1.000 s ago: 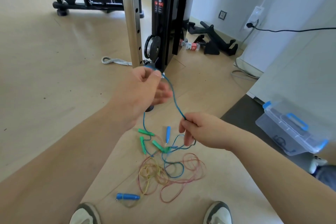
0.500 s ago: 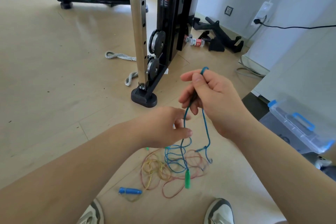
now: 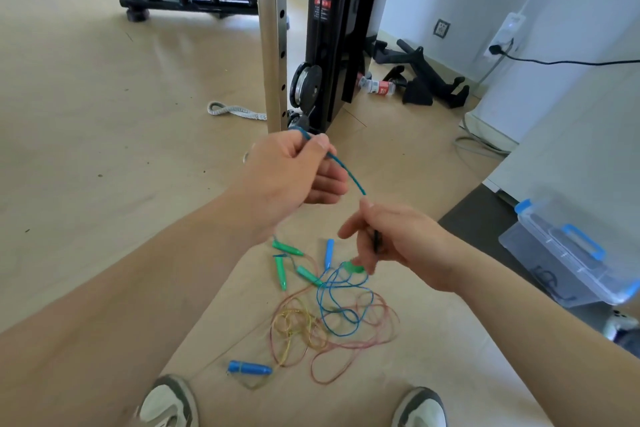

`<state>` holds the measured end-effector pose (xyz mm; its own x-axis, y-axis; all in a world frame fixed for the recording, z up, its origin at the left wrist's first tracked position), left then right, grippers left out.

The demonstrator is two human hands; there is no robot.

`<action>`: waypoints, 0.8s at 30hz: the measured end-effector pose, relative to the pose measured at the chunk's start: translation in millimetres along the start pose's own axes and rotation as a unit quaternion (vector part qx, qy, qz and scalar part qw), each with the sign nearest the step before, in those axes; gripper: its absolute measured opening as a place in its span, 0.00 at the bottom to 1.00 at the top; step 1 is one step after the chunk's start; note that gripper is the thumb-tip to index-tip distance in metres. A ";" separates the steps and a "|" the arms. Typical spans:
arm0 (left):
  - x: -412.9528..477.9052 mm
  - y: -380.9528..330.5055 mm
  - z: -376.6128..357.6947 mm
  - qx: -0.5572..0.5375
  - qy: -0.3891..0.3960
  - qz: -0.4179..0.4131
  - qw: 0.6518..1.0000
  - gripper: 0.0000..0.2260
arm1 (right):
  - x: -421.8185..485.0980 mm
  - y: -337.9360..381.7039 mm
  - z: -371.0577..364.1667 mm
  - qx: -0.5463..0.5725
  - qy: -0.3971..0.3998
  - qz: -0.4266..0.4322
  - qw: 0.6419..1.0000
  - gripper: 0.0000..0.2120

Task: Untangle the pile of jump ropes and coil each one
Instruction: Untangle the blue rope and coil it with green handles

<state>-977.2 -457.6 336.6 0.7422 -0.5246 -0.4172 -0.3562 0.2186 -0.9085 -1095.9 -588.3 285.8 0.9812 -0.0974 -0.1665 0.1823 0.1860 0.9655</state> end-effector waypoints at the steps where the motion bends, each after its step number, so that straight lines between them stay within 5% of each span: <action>1: 4.8 1.7 10.2 0.040 -0.018 0.017 0.999 0.15 | 1.5 0.9 2.5 -0.001 -0.034 0.005 0.999 0.22; 3: 14.5 6.9 29.8 0.267 -0.076 0.014 0.961 0.16 | 5.1 2.3 7.6 0.003 -0.097 0.009 0.995 0.19; 5: 14.0 7.7 34.2 0.480 -0.132 -0.065 0.865 0.10 | 8.8 5.9 6.7 -0.013 -0.106 0.030 0.994 0.19; 7: 5.1 12.6 18.3 0.521 -0.089 -0.125 0.839 0.10 | 10.4 13.2 0.0 -0.073 -0.079 0.058 0.992 0.20; 11: -8.3 27.4 -15.8 0.475 0.082 -0.135 0.865 0.04 | 14.0 23.7 -9.9 -0.076 -0.068 0.084 0.991 0.20; 16: -3.7 12.8 2.1 0.427 0.070 -0.144 0.890 0.08 | 15.4 17.1 3.5 0.007 -0.104 0.055 0.993 0.17; 24: 5.8 6.8 21.9 0.377 0.042 -0.133 0.916 0.11 | 9.1 16.5 -0.9 0.074 -0.004 0.018 0.997 0.15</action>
<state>-962.8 -441.1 327.4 0.6886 -0.6962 -0.2031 0.3474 0.5625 -0.7503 -1083.9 -585.2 300.0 0.9863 -0.1015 -0.1304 0.1354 0.0433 0.9898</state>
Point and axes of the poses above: each hand's wrist, its own x-axis towards the middle knuckle, its own z-axis out of the back of the hand, y = z × x, the point moved 5 cm from there along x, towards the middle knuckle, and after that the axes turned 14 degrees about z, right-handed, at the moved point
